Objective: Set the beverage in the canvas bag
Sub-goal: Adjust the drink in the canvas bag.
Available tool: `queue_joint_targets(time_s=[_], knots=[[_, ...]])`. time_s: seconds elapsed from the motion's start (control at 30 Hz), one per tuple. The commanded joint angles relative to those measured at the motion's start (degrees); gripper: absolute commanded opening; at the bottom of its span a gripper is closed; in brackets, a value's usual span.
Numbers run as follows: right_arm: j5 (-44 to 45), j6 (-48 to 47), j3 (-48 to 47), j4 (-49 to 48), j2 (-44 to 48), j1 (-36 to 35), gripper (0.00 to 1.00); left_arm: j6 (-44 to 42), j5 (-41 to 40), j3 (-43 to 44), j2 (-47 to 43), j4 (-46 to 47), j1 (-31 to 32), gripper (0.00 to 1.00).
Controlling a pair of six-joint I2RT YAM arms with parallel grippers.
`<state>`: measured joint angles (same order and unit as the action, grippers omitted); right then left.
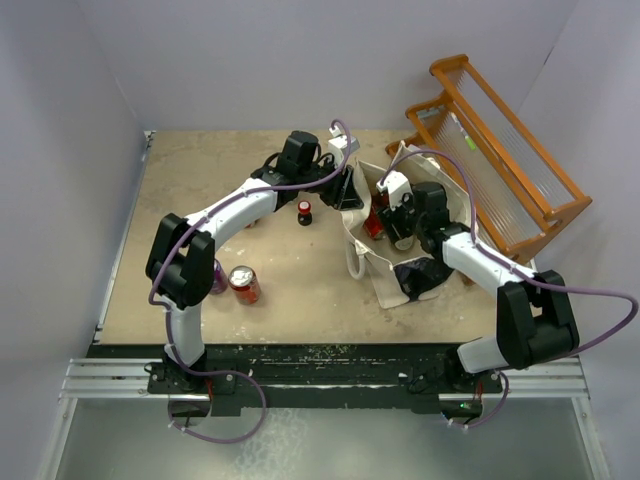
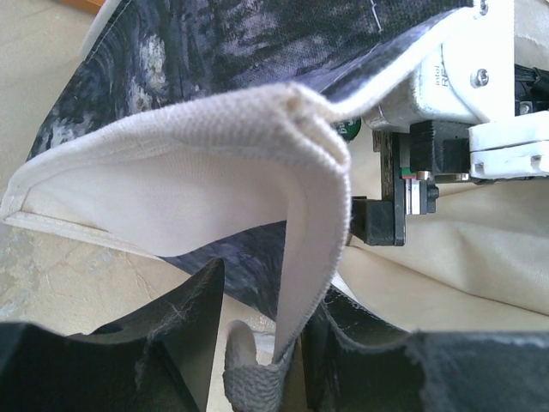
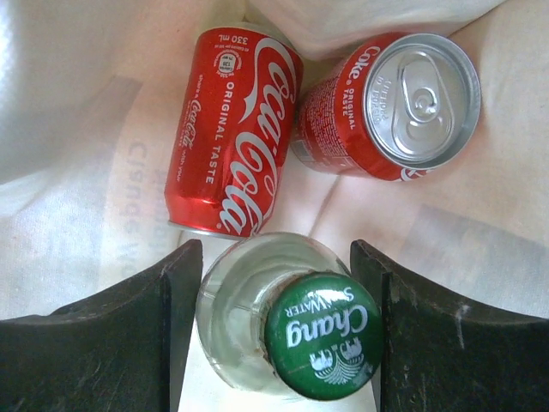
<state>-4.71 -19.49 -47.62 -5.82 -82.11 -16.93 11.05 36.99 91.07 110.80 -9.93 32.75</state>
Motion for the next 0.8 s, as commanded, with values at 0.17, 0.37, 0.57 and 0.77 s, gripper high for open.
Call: queue_joint_targets(time_s=[0.17, 0.37, 0.57, 0.77], knots=[[1.81, -1.08, -3.58, 5.04, 1.33, 1.28, 0.88, -2.26, -4.50, 1.66, 0.65, 1.89, -1.20, 0.43], [1.84, -0.49, -4.18, 6.32, 2.70, 1.28, 0.93, -2.35, -4.56, 1.27, 0.29, 2.02, -1.20, 0.43], [1.44, 0.59, -5.64, 7.57, 3.94, 1.28, 0.93, -2.29, -4.59, 1.00, 0.11, 2.29, -1.20, 0.43], [0.63, 2.21, -9.22, 10.27, 4.99, 1.28, 0.93, -2.73, -4.56, 0.91, -0.07, 2.29, -1.20, 0.42]])
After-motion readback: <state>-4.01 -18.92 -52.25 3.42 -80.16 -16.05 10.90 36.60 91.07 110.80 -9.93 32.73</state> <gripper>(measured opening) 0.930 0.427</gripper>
